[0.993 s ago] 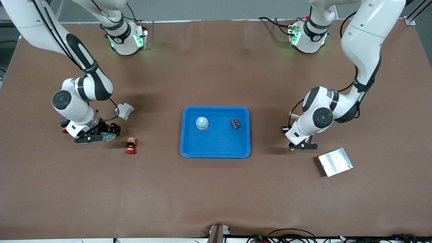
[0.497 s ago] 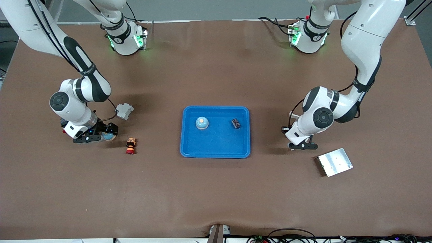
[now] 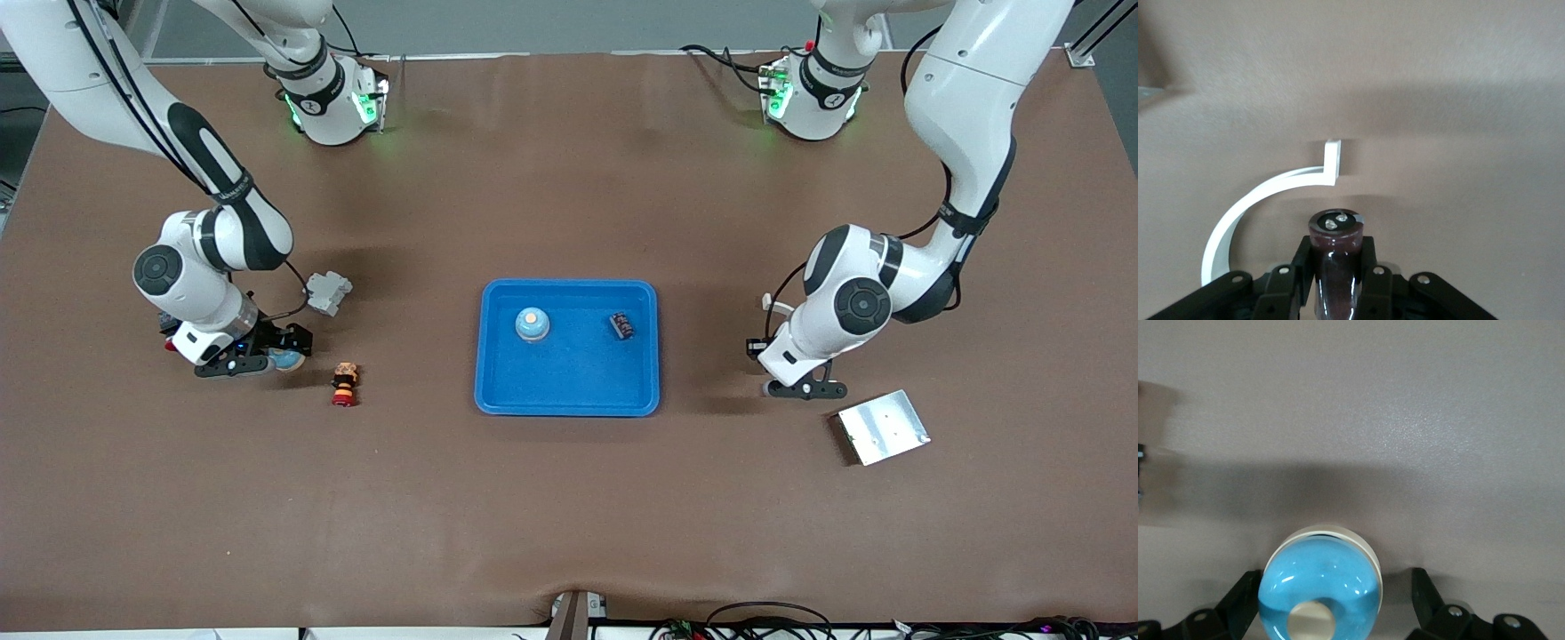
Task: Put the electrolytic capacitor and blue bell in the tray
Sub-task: 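Grasp the capacitor with the left gripper while the right gripper grasps the bell, then carry the second capacitor and bell over the blue tray with both grippers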
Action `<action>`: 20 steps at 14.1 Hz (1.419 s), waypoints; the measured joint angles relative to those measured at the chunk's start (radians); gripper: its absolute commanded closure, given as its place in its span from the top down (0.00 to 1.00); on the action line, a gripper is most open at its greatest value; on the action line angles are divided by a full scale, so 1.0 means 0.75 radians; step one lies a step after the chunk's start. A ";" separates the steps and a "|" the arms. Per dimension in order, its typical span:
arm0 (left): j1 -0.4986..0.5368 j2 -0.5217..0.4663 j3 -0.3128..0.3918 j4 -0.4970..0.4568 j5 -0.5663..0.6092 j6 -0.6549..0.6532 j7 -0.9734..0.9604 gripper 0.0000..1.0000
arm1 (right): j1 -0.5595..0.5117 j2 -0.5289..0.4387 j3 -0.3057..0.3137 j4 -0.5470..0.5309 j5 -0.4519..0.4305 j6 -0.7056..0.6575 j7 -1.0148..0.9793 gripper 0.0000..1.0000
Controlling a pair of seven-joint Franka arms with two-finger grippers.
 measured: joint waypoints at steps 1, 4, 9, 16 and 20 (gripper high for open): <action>0.000 -0.010 -0.002 0.005 0.000 0.000 -0.016 0.00 | 0.000 -0.001 0.000 0.001 0.000 0.001 0.000 0.17; 0.000 -0.037 -0.029 0.026 -0.004 0.000 -0.089 0.00 | 0.000 -0.010 0.005 0.003 0.000 -0.001 0.000 0.00; -0.004 -0.060 -0.084 0.093 -0.066 -0.027 -0.243 0.00 | -0.001 -0.021 0.079 0.017 0.000 -0.056 0.080 0.00; -0.134 -0.060 -0.135 0.244 -0.082 -0.140 -0.681 0.02 | 0.002 -0.135 0.416 0.197 0.000 -0.494 0.603 0.00; -0.235 -0.033 -0.135 0.318 -0.083 -0.144 -0.891 0.02 | 0.022 -0.136 0.508 0.275 0.000 -0.548 0.797 0.00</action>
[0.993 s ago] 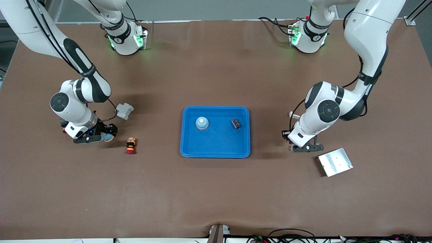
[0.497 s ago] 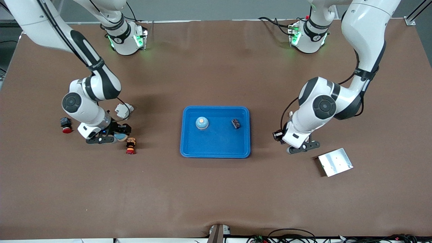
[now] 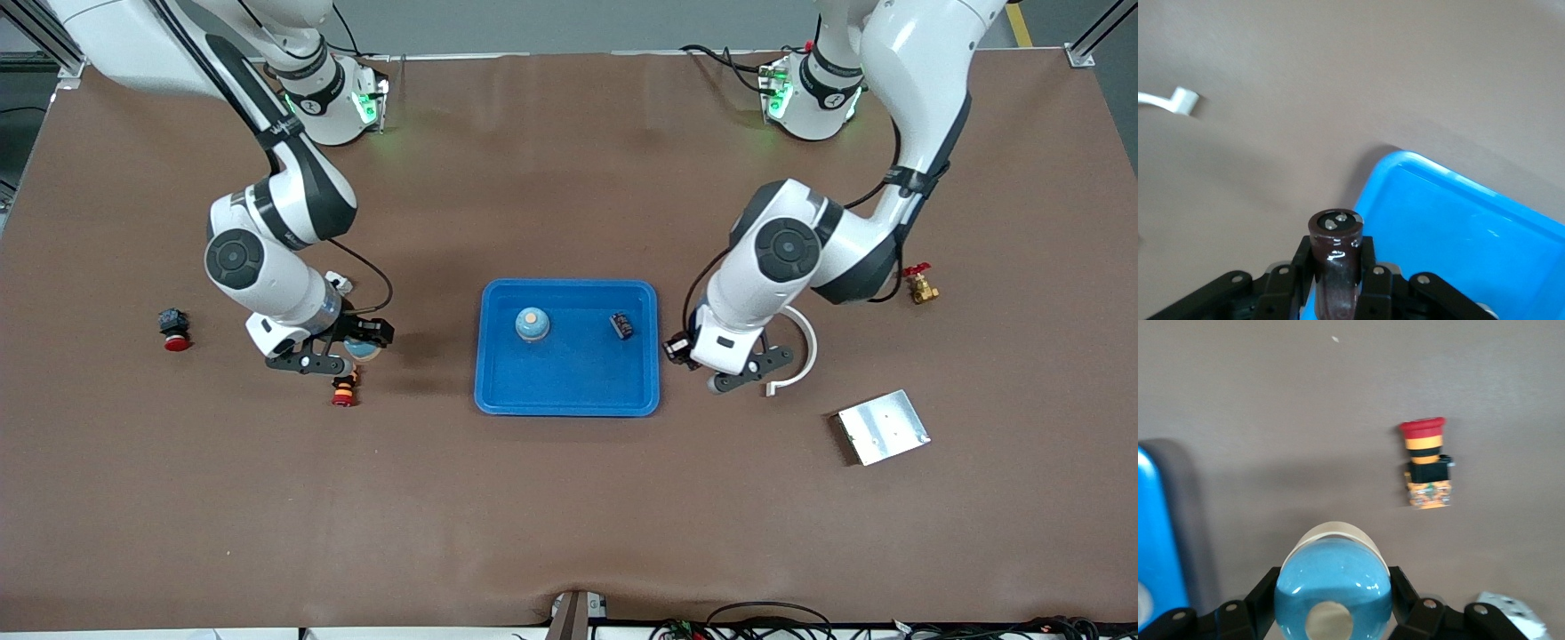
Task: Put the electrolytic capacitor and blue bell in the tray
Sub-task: 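Carry the second capacitor and bell over the blue tray with both grippers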
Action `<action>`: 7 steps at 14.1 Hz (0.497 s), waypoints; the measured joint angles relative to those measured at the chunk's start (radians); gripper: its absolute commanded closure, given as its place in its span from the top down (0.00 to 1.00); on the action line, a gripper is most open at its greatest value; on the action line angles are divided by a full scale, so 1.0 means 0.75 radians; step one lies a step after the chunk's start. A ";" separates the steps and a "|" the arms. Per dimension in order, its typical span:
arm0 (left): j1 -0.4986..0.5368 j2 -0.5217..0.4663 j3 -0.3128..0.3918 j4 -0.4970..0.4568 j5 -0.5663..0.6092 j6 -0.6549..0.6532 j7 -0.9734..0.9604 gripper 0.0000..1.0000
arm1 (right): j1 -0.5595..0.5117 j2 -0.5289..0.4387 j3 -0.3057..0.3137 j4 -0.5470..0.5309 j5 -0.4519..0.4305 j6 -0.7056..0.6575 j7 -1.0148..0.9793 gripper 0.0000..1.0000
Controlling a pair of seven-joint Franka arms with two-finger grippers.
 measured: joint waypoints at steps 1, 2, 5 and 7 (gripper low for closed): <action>-0.021 0.018 0.000 0.019 0.000 0.000 -0.039 0.01 | 0.026 0.000 0.004 0.019 0.000 0.000 0.047 0.00; -0.039 0.039 0.000 0.038 0.000 0.000 -0.073 0.02 | 0.059 0.001 0.006 0.043 0.000 0.000 0.099 0.00; -0.081 0.110 0.001 0.102 0.000 0.000 -0.140 0.02 | 0.189 0.024 0.007 0.150 0.000 -0.041 0.267 0.00; -0.106 0.155 0.001 0.150 0.000 0.001 -0.175 0.01 | 0.263 0.093 0.003 0.254 -0.001 -0.083 0.363 0.00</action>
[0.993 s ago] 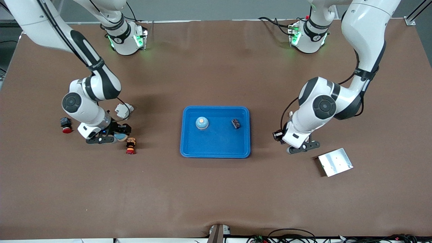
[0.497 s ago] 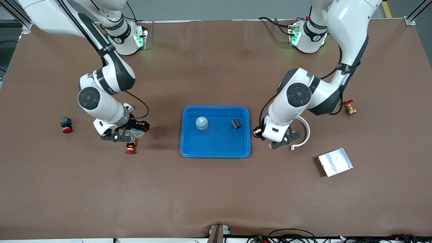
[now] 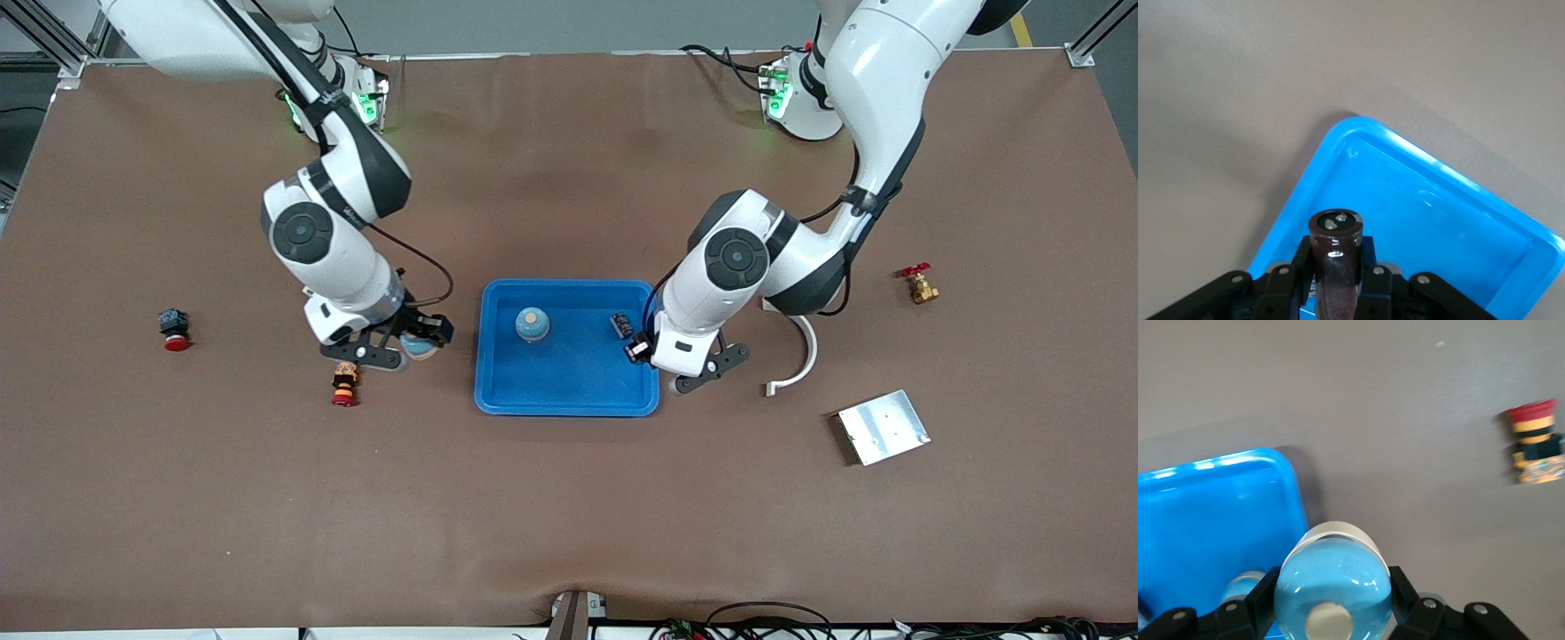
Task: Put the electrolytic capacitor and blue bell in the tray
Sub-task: 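Carry the second capacitor and bell over the blue tray with both grippers, then lower the capacitor and the bell into the tray and open both grippers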
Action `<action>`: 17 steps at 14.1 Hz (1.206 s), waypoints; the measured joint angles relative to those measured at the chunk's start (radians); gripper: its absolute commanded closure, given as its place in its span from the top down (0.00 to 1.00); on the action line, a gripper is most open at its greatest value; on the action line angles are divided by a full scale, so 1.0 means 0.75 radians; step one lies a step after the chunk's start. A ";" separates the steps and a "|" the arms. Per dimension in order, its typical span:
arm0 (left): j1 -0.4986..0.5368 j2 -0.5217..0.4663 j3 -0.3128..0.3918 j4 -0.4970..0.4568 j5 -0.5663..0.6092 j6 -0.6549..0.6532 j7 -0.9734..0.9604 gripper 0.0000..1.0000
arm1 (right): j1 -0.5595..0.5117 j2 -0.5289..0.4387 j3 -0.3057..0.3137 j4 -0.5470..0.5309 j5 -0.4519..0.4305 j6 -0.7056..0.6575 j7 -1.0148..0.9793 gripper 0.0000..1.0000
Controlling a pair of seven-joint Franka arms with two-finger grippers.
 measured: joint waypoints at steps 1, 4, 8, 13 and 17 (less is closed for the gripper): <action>-0.013 0.023 0.000 0.021 0.000 0.000 -0.015 0.01 | 0.038 0.047 -0.013 0.050 0.000 -0.007 0.029 0.00; -0.045 0.102 0.008 0.066 0.000 0.014 -0.046 0.01 | 0.200 0.176 -0.133 0.170 -0.015 -0.007 0.108 0.00; -0.057 0.194 0.014 0.081 0.000 0.088 -0.065 0.01 | 0.435 0.323 -0.292 0.329 -0.017 -0.001 0.222 0.00; -0.065 0.264 0.042 0.086 0.000 0.186 -0.080 0.01 | 0.557 0.468 -0.358 0.478 -0.018 0.001 0.317 0.00; -0.097 0.278 0.077 0.088 0.000 0.201 -0.112 0.01 | 0.613 0.530 -0.394 0.509 -0.019 0.025 0.372 0.00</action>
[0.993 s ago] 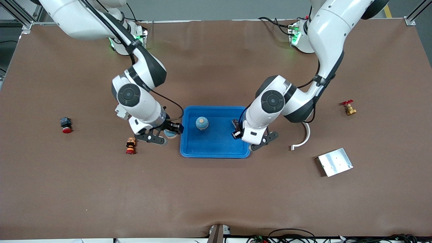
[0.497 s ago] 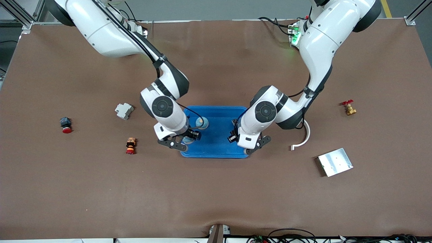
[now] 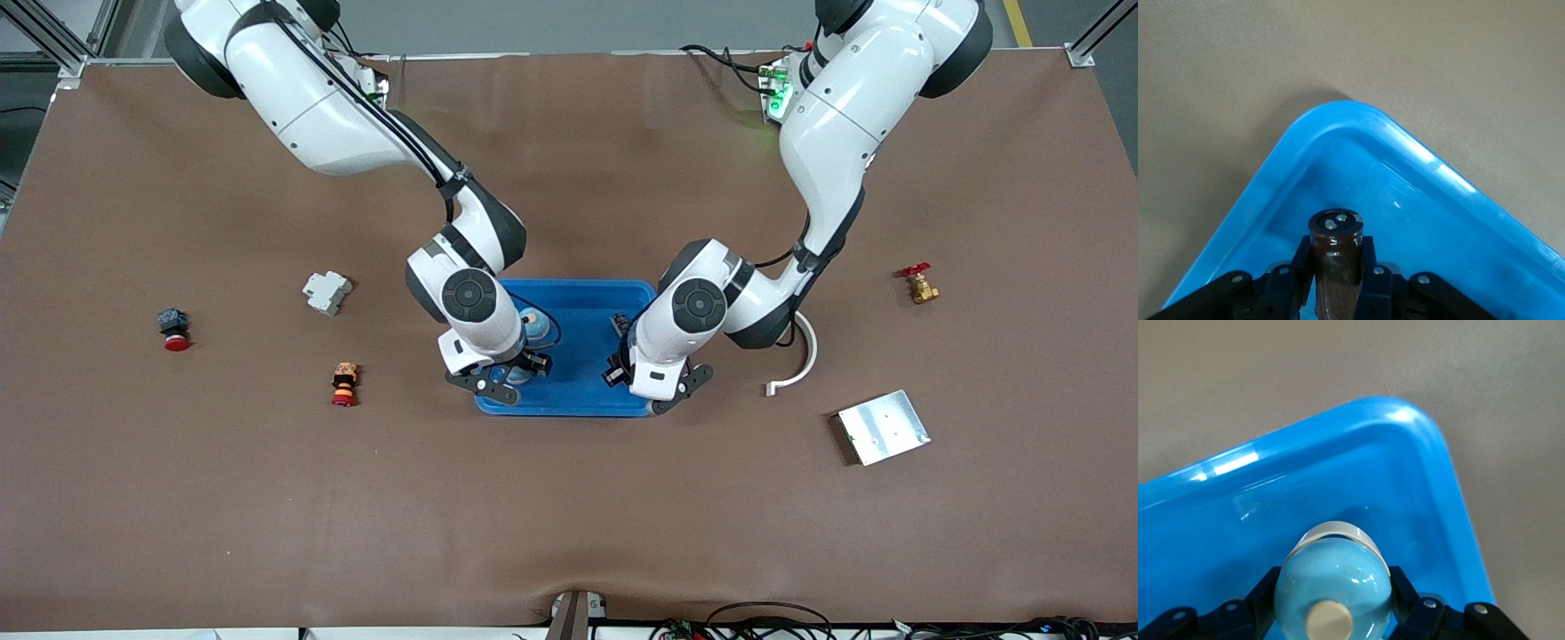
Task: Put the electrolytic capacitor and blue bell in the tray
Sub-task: 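Lower the capacitor and the bell into the tray and open both grippers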
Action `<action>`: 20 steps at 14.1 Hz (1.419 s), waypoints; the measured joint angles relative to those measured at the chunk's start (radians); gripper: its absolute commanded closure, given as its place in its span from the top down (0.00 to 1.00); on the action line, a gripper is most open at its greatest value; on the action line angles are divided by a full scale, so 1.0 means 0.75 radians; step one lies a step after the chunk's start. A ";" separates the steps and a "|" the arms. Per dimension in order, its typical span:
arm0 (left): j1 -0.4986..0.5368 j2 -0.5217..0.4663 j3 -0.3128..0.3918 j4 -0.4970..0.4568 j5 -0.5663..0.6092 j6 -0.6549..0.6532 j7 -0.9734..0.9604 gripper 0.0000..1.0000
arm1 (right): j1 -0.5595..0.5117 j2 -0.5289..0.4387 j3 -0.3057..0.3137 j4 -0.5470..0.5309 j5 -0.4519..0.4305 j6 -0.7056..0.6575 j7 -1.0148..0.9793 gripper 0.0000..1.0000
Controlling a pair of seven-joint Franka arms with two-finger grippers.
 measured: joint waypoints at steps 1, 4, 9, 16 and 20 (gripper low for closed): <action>-0.003 0.000 0.002 0.000 0.000 0.000 -0.001 0.01 | 0.009 0.010 -0.003 0.004 0.000 0.006 0.015 0.00; -0.004 0.001 0.009 0.001 0.000 0.000 -0.004 0.02 | 0.026 0.031 -0.005 0.017 -0.001 0.023 0.039 0.00; -0.004 0.007 0.017 0.002 0.000 0.012 -0.004 0.07 | 0.062 0.057 -0.041 0.040 -0.001 0.039 0.049 0.00; -0.004 0.007 0.021 0.010 0.000 0.015 -0.004 0.93 | 0.070 0.059 -0.051 0.046 -0.002 0.054 0.065 1.00; -0.003 0.006 0.021 0.032 0.000 0.020 -0.004 1.00 | 0.070 0.060 -0.059 0.051 -0.002 0.058 0.065 1.00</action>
